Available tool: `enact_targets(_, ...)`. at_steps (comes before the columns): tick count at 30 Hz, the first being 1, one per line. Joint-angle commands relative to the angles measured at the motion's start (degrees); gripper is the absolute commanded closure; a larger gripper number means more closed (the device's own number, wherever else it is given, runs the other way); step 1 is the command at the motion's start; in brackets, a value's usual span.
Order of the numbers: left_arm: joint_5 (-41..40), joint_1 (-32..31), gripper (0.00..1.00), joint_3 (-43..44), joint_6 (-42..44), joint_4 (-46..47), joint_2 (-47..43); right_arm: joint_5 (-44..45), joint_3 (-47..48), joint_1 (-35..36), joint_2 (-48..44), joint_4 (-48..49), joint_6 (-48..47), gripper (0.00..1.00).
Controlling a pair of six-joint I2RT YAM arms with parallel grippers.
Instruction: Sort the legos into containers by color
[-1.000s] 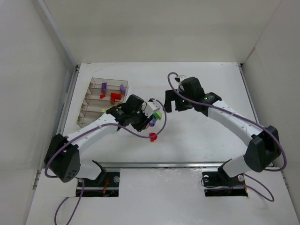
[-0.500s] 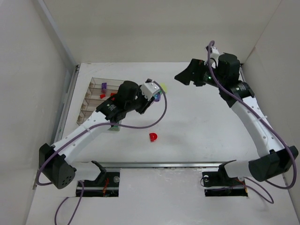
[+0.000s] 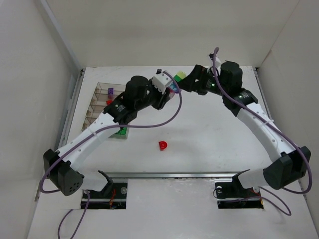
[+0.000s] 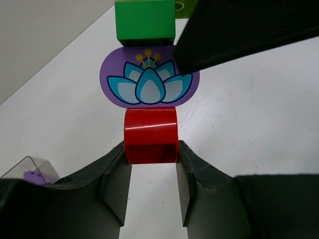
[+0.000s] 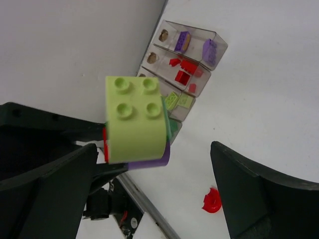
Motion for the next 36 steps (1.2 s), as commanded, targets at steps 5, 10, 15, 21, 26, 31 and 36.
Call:
enact_targets(5, 3.7, -0.8, 1.00, 2.5, -4.2, 3.1, -1.2, -0.5, 4.8, 2.8, 3.5, 4.3, 1.3, 0.02)
enact_targets(10, 3.2, -0.8, 1.00, 2.5, -4.8, 4.2, -1.2, -0.5, 5.3, 5.0, 5.3, 5.4, 1.3, 0.12)
enact_targets(15, 3.2, -0.8, 1.00, 2.5, -4.8, 4.2, -1.7, 0.1, 5.3, 5.7, 5.3, 6.0, 1.3, 0.74)
enact_targets(21, 1.7, -0.8, 1.00, -0.5, -4.2, 1.9, -3.0, 3.8, 4.8, 5.7, 4.8, 6.0, 1.3, 0.98)
enact_targets(26, 6.9, 0.9, 1.00, -8.0, 0.9, -3.9, -5.6, 12.4, 3.6, 4.4, 4.2, 6.0, 1.3, 1.00)
enact_targets(31, 8.9, 4.6, 1.00, -11.9, 8.8, -13.1, -5.7, 18.0, 3.6, 2.0, 5.6, 6.7, 1.8, 1.00)
enact_targets(36, 8.9, 5.7, 1.00, -13.0, 10.1, -12.7, -6.7, 18.0, 5.2, 1.4, 9.8, 7.3, 1.8, 1.00)
